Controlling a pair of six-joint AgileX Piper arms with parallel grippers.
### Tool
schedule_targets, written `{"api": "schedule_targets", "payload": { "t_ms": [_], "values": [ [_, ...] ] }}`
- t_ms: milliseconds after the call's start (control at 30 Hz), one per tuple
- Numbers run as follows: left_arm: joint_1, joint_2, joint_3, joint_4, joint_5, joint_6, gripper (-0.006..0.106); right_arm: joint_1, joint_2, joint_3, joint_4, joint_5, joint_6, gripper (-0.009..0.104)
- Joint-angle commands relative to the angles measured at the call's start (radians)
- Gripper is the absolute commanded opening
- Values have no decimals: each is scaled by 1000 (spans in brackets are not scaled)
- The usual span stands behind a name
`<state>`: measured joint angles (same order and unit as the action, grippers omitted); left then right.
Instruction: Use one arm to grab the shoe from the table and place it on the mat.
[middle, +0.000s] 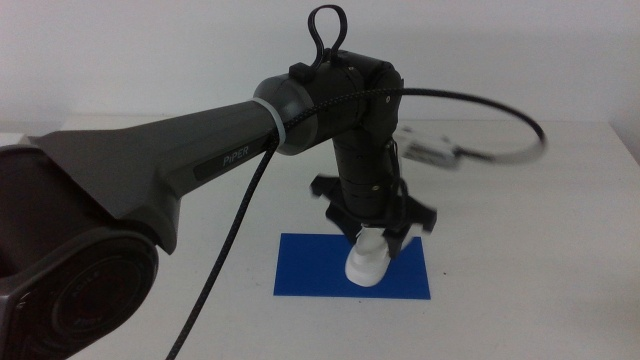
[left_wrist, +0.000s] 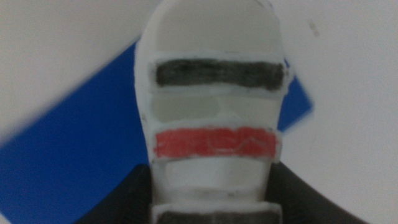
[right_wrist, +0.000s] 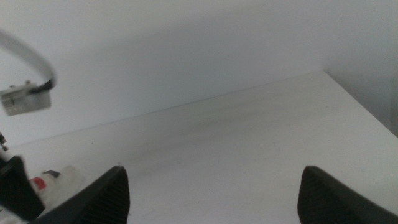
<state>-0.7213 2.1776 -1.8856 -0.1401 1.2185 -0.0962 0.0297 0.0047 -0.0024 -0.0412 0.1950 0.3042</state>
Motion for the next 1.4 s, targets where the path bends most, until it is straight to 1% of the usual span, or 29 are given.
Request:
{"api": "schedule_targets", "payload": {
  "t_ms": [0,67,133,167,233,367,433,467,533,600,633,800,1067,1167,1233,1300,1367],
  "values": [
    [2,-11,-10,11,3,-455,14,2,-5,2,-7,-8,-4,79],
    [2,-9,-10,-15,3,-959,14,2,-5,2,-7,-8,-4,79],
    [2,-9,-10,-45,3,-1265,14,2,-5,2,-7,-8,-4,79],
    [2,-9,-10,-52,3,-1368,14,2,-5,2,-7,-8,-4,79],
    [2,-9,-10,-51,3,-1458,14,2,-5,2,-7,-8,-4,79],
    [2,-9,-10,-20,3,-1431,14,2,-5,2,-7,-8,-4,79],
    [2,-9,-10,16,3,-1415,14,2,-5,2,-7,-8,-4,79],
    [2,-9,-10,47,3,-1434,14,2,-5,2,-7,-8,-4,79],
    [2,-9,-10,76,3,-1640,14,2,-5,2,-7,-8,-4,79],
    [-1,-9,-5,78,3,-1945,14,2,-5,2,-7,-8,-4,79],
    [-5,-9,-1,78,3,-2036,14,2,-5,2,-7,-8,-4,79],
    [-5,-7,2,133,3,-2032,14,2,-5,2,-7,-8,-4,79],
    [-5,25,2,119,3,-2032,14,2,-5,2,-7,-8,-4,79],
    [-5,42,2,126,3,-2032,15,2,-5,2,-7,-8,-4,79],
    [-5,54,2,122,3,-2032,19,2,-5,2,-7,-8,-4,79],
    [-5,62,2,117,3,-2032,26,2,-5,2,-7,-8,-4,79],
    [-5,71,2,114,3,-2032,40,2,-5,2,-7,-8,-4,79]
  ]
}}
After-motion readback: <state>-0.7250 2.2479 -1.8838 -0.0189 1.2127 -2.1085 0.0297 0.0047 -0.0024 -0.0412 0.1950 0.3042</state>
